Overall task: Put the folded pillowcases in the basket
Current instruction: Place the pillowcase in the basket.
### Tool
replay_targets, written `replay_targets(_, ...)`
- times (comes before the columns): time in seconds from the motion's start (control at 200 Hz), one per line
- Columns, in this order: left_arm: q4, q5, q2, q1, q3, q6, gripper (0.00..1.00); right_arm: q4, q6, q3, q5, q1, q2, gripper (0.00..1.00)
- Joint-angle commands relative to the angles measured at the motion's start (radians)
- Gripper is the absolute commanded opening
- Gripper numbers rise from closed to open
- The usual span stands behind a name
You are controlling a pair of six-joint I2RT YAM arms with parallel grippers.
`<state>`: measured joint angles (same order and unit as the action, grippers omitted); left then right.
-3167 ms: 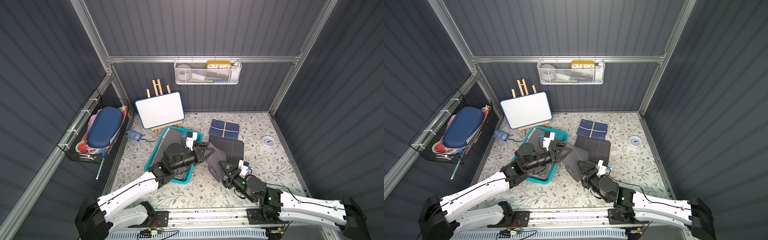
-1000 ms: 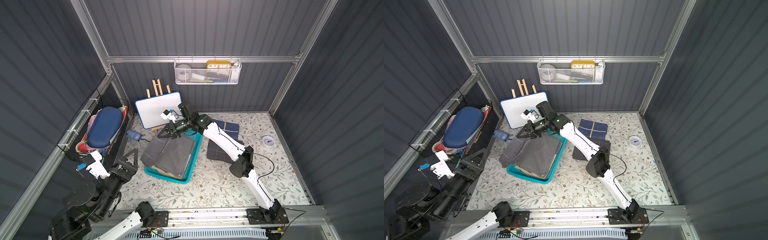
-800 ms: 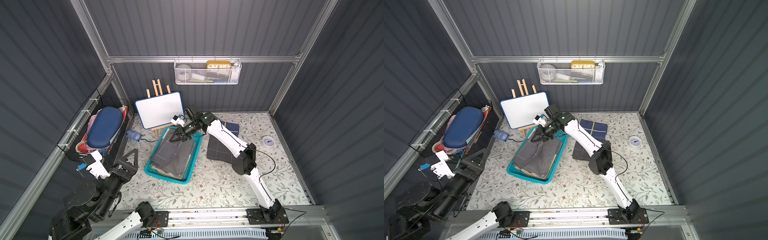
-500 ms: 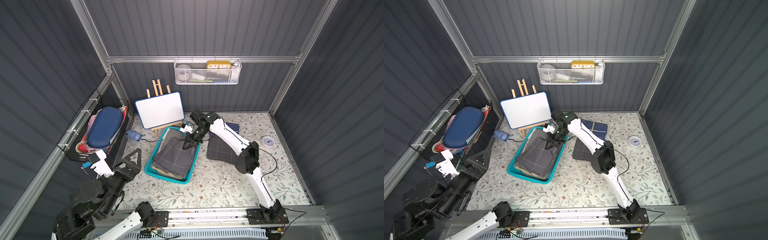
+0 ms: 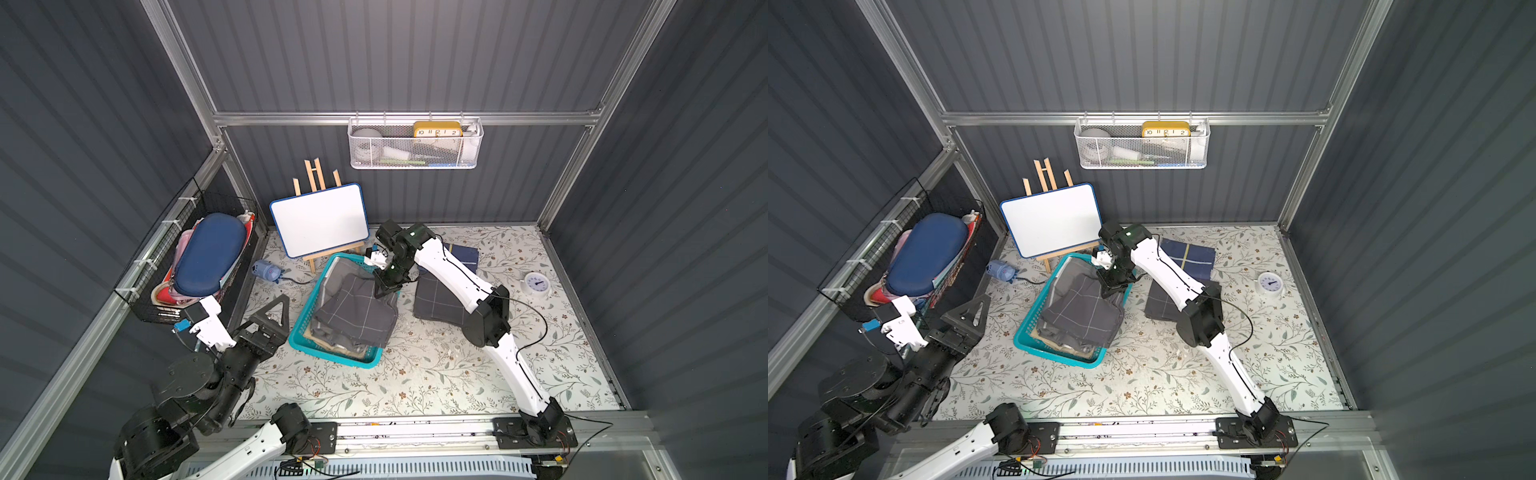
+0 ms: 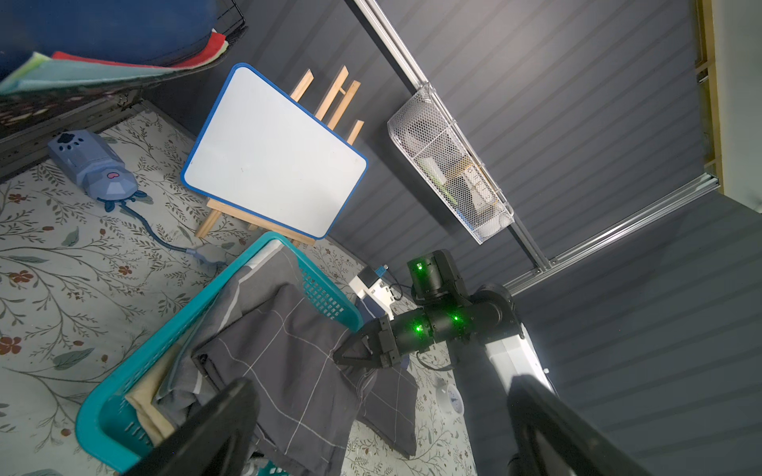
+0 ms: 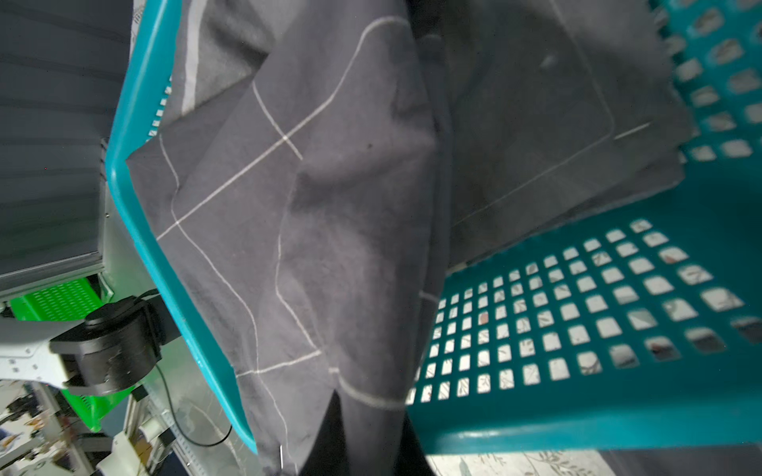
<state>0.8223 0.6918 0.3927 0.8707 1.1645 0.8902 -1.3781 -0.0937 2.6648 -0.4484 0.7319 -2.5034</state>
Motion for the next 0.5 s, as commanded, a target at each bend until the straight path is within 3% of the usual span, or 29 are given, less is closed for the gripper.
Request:
replay_targets(0.0, -0.019, -0.004, 0.01, 0.002, -0.014, -0.016, 1.0, 0.054, 0.035, 0.044, 0.127, 0.048, -0.005, 0.01)
replay_targets(0.11, -0.018, -0.002, 0.011, 0.002, -0.01, -0.02, 1.0, 0.09, 0.099, 0.044, 0.31, 0.097, -0.005, 0.01)
replay_targets(0.345, -0.019, -0.005, 0.012, 0.003, -0.015, -0.016, 1.0, 0.089, 0.139, 0.036, 0.583, 0.124, 0.012, 0.0)
replay_targets(0.495, -0.016, 0.0, 0.018, 0.003, -0.022, -0.014, 1.0, 0.109, 0.179, 0.033, 0.591, 0.156, 0.073, 0.0)
